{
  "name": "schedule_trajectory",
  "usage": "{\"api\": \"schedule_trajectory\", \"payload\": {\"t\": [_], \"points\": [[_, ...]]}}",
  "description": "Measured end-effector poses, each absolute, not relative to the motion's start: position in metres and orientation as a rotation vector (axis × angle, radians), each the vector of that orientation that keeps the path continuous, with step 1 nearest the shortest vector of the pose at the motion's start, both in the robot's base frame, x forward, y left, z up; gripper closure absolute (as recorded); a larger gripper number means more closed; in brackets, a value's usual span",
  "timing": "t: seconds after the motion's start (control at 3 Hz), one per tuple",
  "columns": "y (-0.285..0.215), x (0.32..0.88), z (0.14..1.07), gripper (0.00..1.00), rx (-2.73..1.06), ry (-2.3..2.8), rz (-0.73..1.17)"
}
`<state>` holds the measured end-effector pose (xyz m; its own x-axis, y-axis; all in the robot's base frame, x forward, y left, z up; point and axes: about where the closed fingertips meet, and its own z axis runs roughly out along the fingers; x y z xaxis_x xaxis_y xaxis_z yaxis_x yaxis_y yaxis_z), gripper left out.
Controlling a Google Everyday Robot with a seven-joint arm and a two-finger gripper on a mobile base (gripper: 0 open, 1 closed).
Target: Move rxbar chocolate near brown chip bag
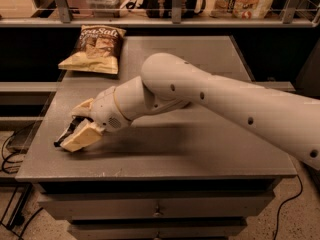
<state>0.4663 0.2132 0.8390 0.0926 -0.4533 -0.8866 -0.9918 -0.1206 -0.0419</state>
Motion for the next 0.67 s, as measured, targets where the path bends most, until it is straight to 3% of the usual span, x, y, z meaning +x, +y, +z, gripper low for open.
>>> {"api": "schedule_trajectory", "payload": {"t": [0.67], "points": [[0.154, 0.505, 0.877, 1.00, -1.579, 1.517, 0.889]]}}
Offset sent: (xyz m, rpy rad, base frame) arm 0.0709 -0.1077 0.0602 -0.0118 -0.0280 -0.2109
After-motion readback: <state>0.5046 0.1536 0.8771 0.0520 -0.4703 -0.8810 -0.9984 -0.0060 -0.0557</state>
